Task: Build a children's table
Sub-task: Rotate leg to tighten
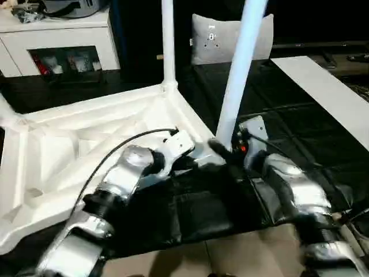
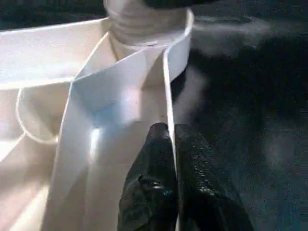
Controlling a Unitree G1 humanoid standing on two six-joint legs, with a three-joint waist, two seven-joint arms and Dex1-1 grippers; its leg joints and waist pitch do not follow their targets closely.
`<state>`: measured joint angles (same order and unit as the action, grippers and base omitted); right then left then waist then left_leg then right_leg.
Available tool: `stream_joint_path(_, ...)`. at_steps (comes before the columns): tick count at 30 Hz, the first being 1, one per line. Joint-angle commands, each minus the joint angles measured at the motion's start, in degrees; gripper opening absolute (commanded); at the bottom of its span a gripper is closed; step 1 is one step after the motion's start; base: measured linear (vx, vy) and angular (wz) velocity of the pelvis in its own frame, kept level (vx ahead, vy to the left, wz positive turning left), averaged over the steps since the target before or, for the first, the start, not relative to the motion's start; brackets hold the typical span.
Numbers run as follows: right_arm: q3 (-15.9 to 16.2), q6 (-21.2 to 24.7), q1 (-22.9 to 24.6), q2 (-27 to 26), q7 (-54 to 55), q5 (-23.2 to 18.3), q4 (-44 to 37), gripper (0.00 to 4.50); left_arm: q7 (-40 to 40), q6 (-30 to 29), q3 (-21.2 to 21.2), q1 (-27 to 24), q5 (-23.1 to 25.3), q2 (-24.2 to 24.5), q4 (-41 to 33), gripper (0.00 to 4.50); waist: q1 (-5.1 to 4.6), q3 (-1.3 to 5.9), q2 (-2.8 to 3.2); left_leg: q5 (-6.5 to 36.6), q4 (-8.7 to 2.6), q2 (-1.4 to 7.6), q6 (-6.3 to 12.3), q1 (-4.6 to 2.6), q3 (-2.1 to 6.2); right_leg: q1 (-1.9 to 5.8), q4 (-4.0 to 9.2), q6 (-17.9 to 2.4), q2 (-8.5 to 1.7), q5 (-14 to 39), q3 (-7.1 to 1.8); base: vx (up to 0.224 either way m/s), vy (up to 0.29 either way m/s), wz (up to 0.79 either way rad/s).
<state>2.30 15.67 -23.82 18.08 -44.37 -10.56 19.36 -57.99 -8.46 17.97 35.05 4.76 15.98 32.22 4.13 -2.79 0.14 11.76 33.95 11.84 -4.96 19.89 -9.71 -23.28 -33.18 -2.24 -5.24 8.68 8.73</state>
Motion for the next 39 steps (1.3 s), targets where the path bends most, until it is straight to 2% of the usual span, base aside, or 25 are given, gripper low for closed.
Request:
stream_joint_path(1,1.8,-2.8,0.7,2.6,-7.9,-0.7,-2.3,3.76,-6.6,5.5,1.3,0.1,-1.2,1.4,-0.8,0.0,0.53,4.09,-0.32,7.5,-3.45,1.54,5.3,0.12,0.17,3.95,4.02,-7.1,-3.95,16.4,-3.76,0.0,0.0,0.0)
stream_joint_path(3,2.3,-4.9,1.6,4.9,-13.4,-1.3,-3.0,3.76,-9.7,7.5,1.9,0.0,-1.3,2.9,-0.1,0.0,0.77,3.99,-0.26,7.9,-3.51,1.62,5.21,0.15,0.16,3.98,3.98,-7.0,-4.06,17.2,-3.83,0.0,0.0,0.0)
stream_joint_path(4,2.8,-5.8,2.1,6.7,-17.8,-2.0,-3.3,3.76,-12.9,9.0,2.5,-0.2,-1.6,4.3,0.1,0.0,1.27,3.99,-0.27,8.3,-3.51,1.65,5.28,-0.03,0.1,3.82,4.08,-6.9,-3.97,18.0,-3.8,0.0,0.0,0.0)
stream_joint_path(5,2.8,-5.8,2.1,6.7,-17.8,-2.0,-3.3,3.76,-12.9,9.0,2.5,-0.2,-1.6,4.3,0.1,0.0,1.49,4.06,-0.18,8.4,-3.51,1.77,5.24,-0.21,0.08,3.76,4.05,-7.1,-4.0,17.9,-3.82,0.0,0.0,0.0)
stream_joint_path(7,3.3,-4.9,2.4,8.4,-22.1,-3.5,-3.5,3.76,-16.6,10.2,3.1,-0.5,-2.5,5.5,-0.2,0.0,1.87,4.06,-0.3,7.7,-3.55,2.06,4.99,-0.09,0.13,3.75,3.64,-7.9,-3.96,16.3,-3.89,0.0,0.0,0.0)
stream_joint_path(9,3.7,-4.0,2.3,9.6,-25.5,-4.9,-3.5,3.49,-19.9,10.8,3.8,-0.5,-3.5,6.5,-0.6,0.0,2.18,4.14,-0.23,7.8,-3.52,2.06,5.28,-0.05,0.15,3.89,3.49,-8.3,-4.03,15.9,-3.87,0.0,0.0,0.0)
stream_joint_path(11,4.0,-3.4,2.2,10.2,-27.1,-5.6,-3.5,3.41,-21.2,11.1,4.1,-0.4,-3.7,6.9,-0.7,0.0,2.53,4.14,-0.35,7.2,-3.47,2.17,5.28,-0.11,0.04,3.66,3.25,-9.1,-4.0,14.7,-3.99,0.0,0.0,0.0)
stream_joint_path(12,5.0,-3.9,2.0,11.4,-30.5,-6.2,-3.1,3.29,-23.0,12.5,4.9,0.2,-3.3,7.6,0.0,0.0,2.67,4.12,-0.6,7.3,-3.45,2.09,5.23,0.0,0.03,3.81,3.29,-9.0,-4.09,15.1,-3.95,0.0,0.0,0.0)
stream_joint_path(18,6.9,-3.0,1.5,12.8,-36.8,-6.9,-2.7,2.81,-26.1,15.4,5.3,1.8,-3.0,8.1,2.6,0.0,3.19,4.01,-0.67,7.7,-3.44,1.88,4.61,0.04,0.03,3.79,3.88,-6.6,-4.18,20.1,-3.79,0.0,0.0,0.0)
stream_joint_path(19,6.9,-3.0,1.5,12.8,-36.8,-6.9,-2.7,2.81,-26.1,15.4,5.3,1.8,-3.0,8.1,2.6,0.0,3.19,3.98,-0.67,7.9,-3.46,1.86,4.62,0.02,0.05,3.74,3.96,-6.4,-4.09,20.6,-3.72,0.0,0.0,0.0)
stream_joint_path(21,7.4,-2.6,1.1,12.5,-37.1,-7.0,-2.5,2.5,-26.7,15.6,5.5,2.1,-3.0,8.1,2.9,0.0,3.36,4.05,-0.6,7.8,-3.49,2.08,4.22,-0.06,0.14,3.66,3.9,-6.5,-4.18,20.3,-3.78,0.0,0.0,0.0)
stream_joint_path(22,7.5,-2.8,1.0,12.4,-37.0,-6.9,-2.3,2.5,-26.8,15.7,5.5,2.2,-3.0,8.1,3.0,0.0,3.37,4.07,-0.75,7.8,-3.49,2.1,4.16,-0.1,0.11,3.61,3.89,-6.5,-4.2,20.2,-3.78,0.0,0.0,0.0)
stream_joint_path(28,7.8,-3.0,0.7,11.2,-36.9,-6.7,-1.5,1.99,-27.2,16.7,5.4,2.5,-3.0,7.7,4.1,0.0,3.79,4.1,-0.78,7.1,-3.4,1.89,4.09,0.02,0.01,3.66,3.82,-6.4,-4.16,19.9,-3.78,0.0,0.0,0.0)
stream_joint_path(33,8.0,-0.5,1.8,11.2,-37.6,-8.0,-3.3,1.92,-26.8,16.2,5.2,2.2,-3.3,7.5,4.0,0.0,3.83,4.06,-0.81,7.3,-3.45,1.88,3.84,0.01,0.07,3.68,4.05,-5.3,-4.13,21.7,-3.65,0.0,0.0,0.0)
stream_joint_path(35,7.5,1.0,2.6,11.0,-36.9,-9.1,-4.7,1.92,-25.5,14.8,4.5,1.9,-4.0,6.9,3.4,0.0,3.89,4.11,-0.86,7.2,-3.43,1.89,3.76,-0.03,0.06,3.66,3.96,-5.2,-4.11,21.5,-3.71,0.0,0.0,0.0)
stream_joint_path(36,6.8,3.4,3.5,10.3,-34.9,-10.1,-6.4,1.92,-22.4,12.0,3.7,1.8,-3.7,6.3,2.5,0.0,3.88,4.06,-0.74,7.0,-3.49,2.01,3.69,-0.03,0.09,3.67,3.9,-5.4,-4.13,21.1,-3.74,0.0,0.0,0.0)
stream_joint_path(38,6.6,4.1,3.8,9.9,-33.6,-10.1,-7.2,1.91,-20.7,10.5,3.3,1.9,-3.5,5.8,2.3,0.0,3.92,4.04,-0.74,7.3,-3.5,1.98,3.62,-0.05,0.13,3.6,4.0,-5.4,-4.15,21.4,-3.68,0.0,0.0,0.0)
stream_joint_path(39,6.2,5.7,3.8,6.6,-24.8,-7.5,-7.7,1.91,-16.4,5.3,2.1,1.8,-3.9,3.9,0.6,0.0,3.74,3.95,-0.63,7.5,-3.62,2.05,2.99,-0.12,0.14,3.56,4.06,-5.2,-4.1,21.7,-3.72,0.0,0.0,0.0)
